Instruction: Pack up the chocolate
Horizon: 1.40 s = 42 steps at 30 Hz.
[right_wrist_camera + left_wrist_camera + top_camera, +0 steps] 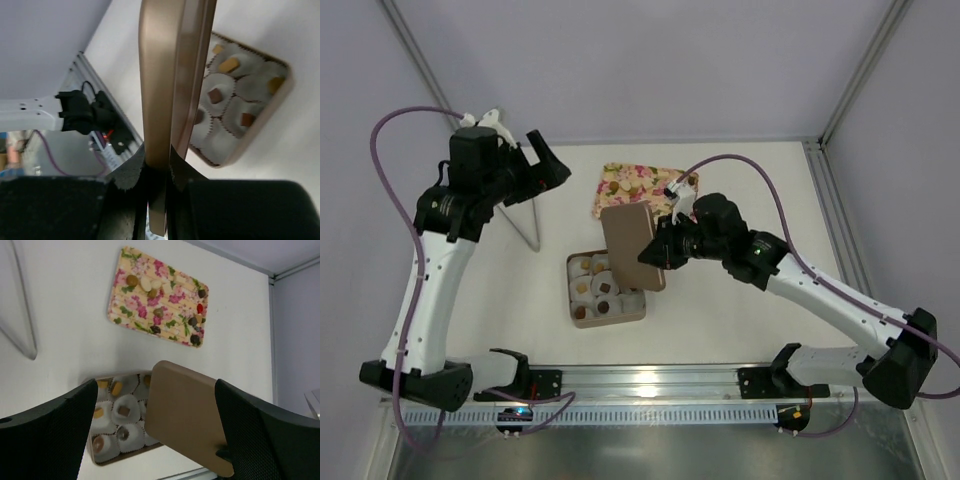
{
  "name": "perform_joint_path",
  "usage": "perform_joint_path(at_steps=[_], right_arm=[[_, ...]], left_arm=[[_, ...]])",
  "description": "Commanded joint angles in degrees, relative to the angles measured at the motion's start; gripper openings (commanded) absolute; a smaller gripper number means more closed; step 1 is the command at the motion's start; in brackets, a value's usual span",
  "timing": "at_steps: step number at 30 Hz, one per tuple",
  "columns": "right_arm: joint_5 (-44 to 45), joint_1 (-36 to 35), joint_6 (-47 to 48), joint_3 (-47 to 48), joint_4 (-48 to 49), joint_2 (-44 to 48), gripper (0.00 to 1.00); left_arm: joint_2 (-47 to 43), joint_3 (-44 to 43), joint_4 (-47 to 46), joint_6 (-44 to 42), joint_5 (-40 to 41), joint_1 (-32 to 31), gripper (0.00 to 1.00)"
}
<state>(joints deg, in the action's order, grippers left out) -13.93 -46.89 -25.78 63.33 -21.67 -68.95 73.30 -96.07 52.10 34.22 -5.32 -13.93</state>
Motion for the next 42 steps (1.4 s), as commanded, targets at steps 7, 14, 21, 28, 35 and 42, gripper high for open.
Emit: perform_joint_path(at_steps=[7,14,21,28,35,42], right_arm=[[-27.64,3.48,-31.07,-13.13,46.79,-9.09,0.04],[-28.52,3.65,-38.81,-16.83,60.07,-16.91,0.04],[-29.13,3.83,-41.72,-18.50,67.28,-23.24,0.04],[-29.75,5.32,-42.07,-19.47,69.83,-26.85,0.04],[-30.89,6.37,-43.04,-20.26,72.55,-30.19,0.04],[-31.86,7.60,-44.80,-21.23,75.64,-32.74,0.04]], left_arm=[[-11.33,24.25,-1.29,0.59,5.50,0.05,0.96],[-13.35,33.83,-5.16,1.82,2.07,-0.04,0.95],[-13.27,37.27,-7.53,1.29,1.02,-0.04,0.95],[-13.01,42.01,-10.70,1.73,-0.39,-0.04,0.94],[-12.04,44.83,-12.72,1.73,-1.53,-0.13,0.94],[-11.25,47.47,-15.44,1.82,-3.64,-0.48,0.94]])
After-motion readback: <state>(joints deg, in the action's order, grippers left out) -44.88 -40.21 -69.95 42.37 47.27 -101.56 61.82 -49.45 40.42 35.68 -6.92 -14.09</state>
